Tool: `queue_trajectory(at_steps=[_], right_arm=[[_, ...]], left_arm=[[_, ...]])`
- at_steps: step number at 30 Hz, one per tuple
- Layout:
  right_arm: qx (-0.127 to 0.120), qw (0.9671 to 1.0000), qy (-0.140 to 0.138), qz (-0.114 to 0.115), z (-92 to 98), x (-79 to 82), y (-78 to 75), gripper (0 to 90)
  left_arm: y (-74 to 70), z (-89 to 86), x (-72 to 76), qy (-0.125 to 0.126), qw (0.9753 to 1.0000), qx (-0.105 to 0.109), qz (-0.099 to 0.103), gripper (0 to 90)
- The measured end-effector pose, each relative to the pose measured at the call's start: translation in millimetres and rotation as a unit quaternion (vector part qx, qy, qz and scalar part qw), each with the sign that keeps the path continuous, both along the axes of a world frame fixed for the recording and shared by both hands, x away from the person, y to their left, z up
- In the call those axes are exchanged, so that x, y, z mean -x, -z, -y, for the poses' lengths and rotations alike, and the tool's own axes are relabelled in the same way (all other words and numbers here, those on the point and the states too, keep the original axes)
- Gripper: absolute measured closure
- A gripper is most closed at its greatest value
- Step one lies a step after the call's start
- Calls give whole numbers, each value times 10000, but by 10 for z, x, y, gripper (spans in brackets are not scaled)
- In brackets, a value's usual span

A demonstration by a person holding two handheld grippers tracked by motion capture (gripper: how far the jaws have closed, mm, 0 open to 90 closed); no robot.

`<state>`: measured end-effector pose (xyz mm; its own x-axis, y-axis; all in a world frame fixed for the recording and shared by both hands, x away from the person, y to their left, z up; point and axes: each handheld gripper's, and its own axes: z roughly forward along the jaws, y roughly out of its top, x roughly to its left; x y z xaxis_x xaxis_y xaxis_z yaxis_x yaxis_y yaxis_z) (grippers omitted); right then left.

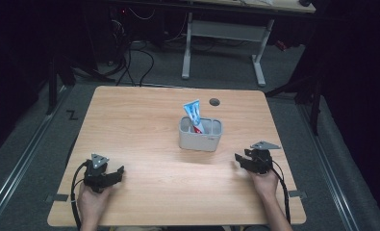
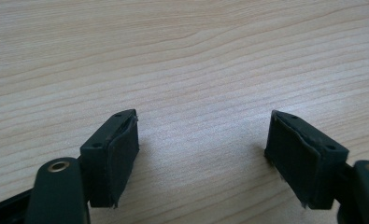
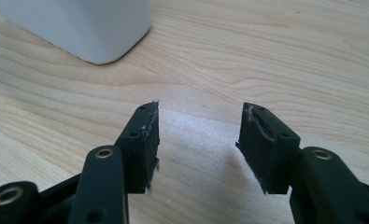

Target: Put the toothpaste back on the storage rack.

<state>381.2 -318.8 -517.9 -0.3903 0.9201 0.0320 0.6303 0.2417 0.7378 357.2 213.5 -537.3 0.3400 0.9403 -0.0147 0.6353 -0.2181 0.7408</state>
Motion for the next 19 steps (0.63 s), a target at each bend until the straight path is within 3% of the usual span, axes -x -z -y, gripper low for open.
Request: queue_trajectory(at_steps=[7,10,19], right_arm=[[270,9995,-108,-91,-80,-28,87,465],[247,9996,-121,44,-94,-19,123,457],[256,9997,-50,32,-97,-12,125,429]], left_arm=[[0,0,0,0,10000,1,0,258],[0,0,1,0,10000,0,0,258],[1,-2,1,-1,10000,16,2,259]])
